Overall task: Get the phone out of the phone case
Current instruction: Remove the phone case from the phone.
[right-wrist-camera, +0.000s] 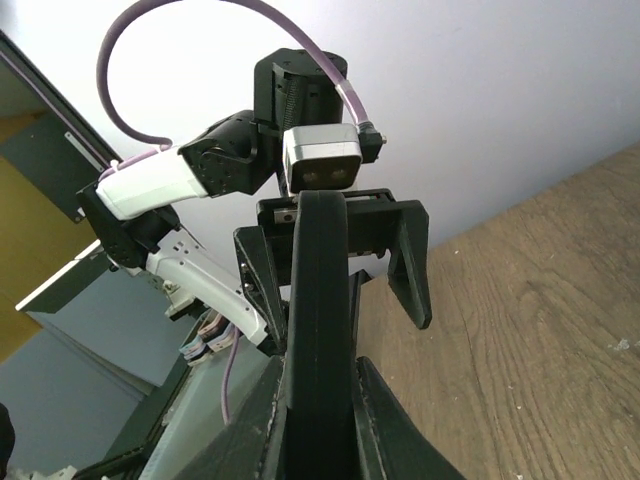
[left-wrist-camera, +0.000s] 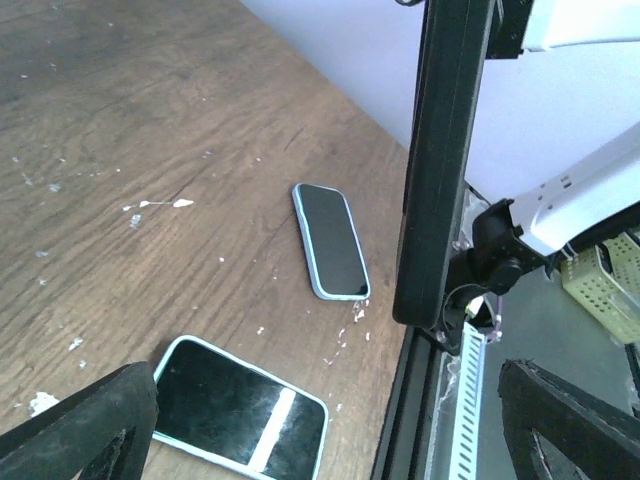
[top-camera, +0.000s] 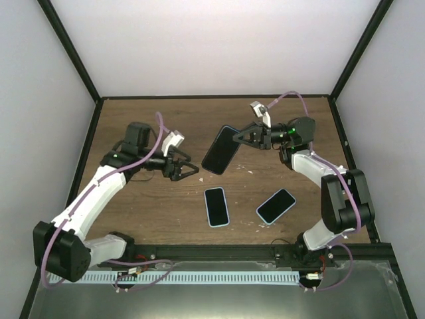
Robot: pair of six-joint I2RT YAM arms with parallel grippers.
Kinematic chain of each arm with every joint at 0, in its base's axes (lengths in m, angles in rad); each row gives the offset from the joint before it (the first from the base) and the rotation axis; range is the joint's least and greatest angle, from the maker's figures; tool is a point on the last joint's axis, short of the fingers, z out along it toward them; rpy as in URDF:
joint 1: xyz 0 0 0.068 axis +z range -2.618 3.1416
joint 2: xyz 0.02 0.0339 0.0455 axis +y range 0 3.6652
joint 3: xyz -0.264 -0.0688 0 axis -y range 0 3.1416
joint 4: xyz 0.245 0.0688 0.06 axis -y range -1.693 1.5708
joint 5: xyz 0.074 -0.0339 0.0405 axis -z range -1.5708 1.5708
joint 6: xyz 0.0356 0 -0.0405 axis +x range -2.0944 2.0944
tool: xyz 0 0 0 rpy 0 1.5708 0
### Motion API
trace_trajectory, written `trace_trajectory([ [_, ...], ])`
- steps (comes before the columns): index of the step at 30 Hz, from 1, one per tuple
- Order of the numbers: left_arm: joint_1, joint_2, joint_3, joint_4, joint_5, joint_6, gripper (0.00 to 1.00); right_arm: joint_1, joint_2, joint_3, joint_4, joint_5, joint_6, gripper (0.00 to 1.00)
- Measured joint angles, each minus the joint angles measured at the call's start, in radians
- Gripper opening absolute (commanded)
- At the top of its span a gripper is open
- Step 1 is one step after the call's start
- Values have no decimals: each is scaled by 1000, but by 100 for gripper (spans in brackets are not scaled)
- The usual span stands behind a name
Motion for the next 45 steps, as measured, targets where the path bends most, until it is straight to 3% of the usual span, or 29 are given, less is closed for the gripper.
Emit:
trace_trajectory([
  [7,-27,22,0,1,-16,1,86,18,-8,-1,57,-10,33,1],
  [28,-27,16,-4,34,30,-3,79,26,-28,-9,66,-13,40,1],
  [45,-37,16,-4,38,12,0,78,33,-28,-13,41,-16,19,1],
])
